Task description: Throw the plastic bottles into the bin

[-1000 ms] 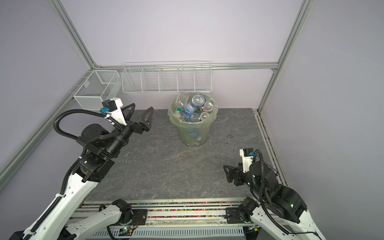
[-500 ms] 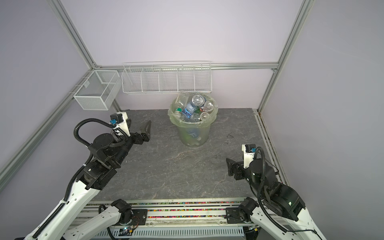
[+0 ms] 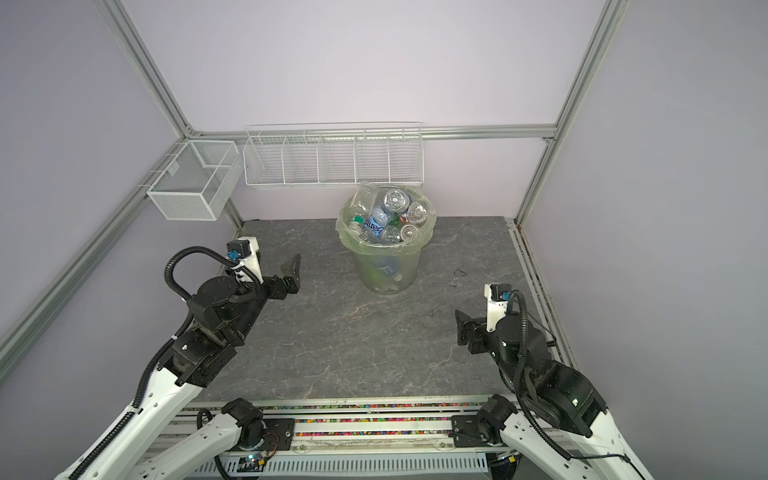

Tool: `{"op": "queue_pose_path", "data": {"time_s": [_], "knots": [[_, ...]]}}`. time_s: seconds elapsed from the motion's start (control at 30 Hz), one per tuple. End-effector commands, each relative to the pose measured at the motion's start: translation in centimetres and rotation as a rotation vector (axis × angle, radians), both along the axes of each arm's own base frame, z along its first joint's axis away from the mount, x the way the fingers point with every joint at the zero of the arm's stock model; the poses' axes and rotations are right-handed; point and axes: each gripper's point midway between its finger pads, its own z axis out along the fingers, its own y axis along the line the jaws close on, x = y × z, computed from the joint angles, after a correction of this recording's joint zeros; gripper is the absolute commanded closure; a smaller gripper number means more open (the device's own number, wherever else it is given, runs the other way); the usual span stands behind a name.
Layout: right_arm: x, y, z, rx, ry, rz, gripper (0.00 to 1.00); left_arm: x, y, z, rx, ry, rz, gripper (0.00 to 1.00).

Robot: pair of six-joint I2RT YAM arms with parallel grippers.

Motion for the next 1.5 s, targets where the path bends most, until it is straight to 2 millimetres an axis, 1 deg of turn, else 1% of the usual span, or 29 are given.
{"op": "queue_pose_path", "data": {"time_s": [0.0,0.1,0.17,0.2,0.33,0.47,0.57,0.63,0.67,0.73,0.83,0.9,1.17,1.37,1.47], "knots": [[0.8,-0.3,0.2,-0.043,-0.034,-0.028,0.12,-0.2,0.7,-1.3,0.033,0.023,0.032,0.01],[1.1,-0.8,-0.2,-0.057,-0.044,-0.06,0.12,-0.1,1.2,-2.1,0.047,0.034,0.059,0.01],[1.3,-1.3,0.0,-0.06,-0.059,-0.09,0.12,0.0,1.6,-2.8,0.06,0.048,0.083,0.01],[1.5,-1.4,-0.9,-0.081,-0.048,-0.101,0.12,0.0,1.8,-3.1,0.066,0.054,0.094,0.01],[1.9,-2.5,-2.2,-0.093,-0.048,-0.184,0.12,0.2,2.5,-4.6,0.096,0.075,0.142,0.01],[2.3,-3.5,-3.3,-0.094,-0.075,-0.258,0.12,0.4,3.6,-6.7,0.129,0.096,0.209,0.01],[2.7,-3.9,-4.6,-0.137,-0.102,-0.283,0.12,0.5,4.6,-8.4,0.167,0.111,0.269,0.01],[2.9,-3.9,-5.4,-0.173,-0.117,-0.277,0.12,0.5,5.4,-9.5,0.193,0.127,0.314,0.01],[3.0,-3.8,-5.8,-0.19,-0.121,-0.269,0.12,0.5,5.5,-10.1,0.204,0.138,0.315,0.01],[3.2,-3.9,-6.5,-0.22,-0.126,-0.272,0.12,0.2,6.6,-10.9,0.226,0.145,0.378,0.01],[3.5,-4.1,-7.4,-0.257,-0.124,-0.286,0.12,0.1,7.2,-12.1,0.249,0.154,0.406,0.01],[3.6,-4.2,-7.9,-0.288,-0.117,-0.295,0.12,-0.3,7.7,-12.1,0.243,0.137,0.423,0.01],[4.1,-4.9,-9.6,-0.346,-0.084,-0.36,0.12,-0.6,8.9,-14.6,0.294,0.171,0.492,0.01],[4.6,-4.8,-11.6,-0.376,-0.085,-0.363,0.12,-1.0,9.8,-16.2,0.309,0.192,0.542,0.02],[4.5,-5.3,-11.7,-0.393,-0.078,-0.384,0.12,-1.3,10.1,-17.3,0.311,0.195,0.549,0.02]]}}
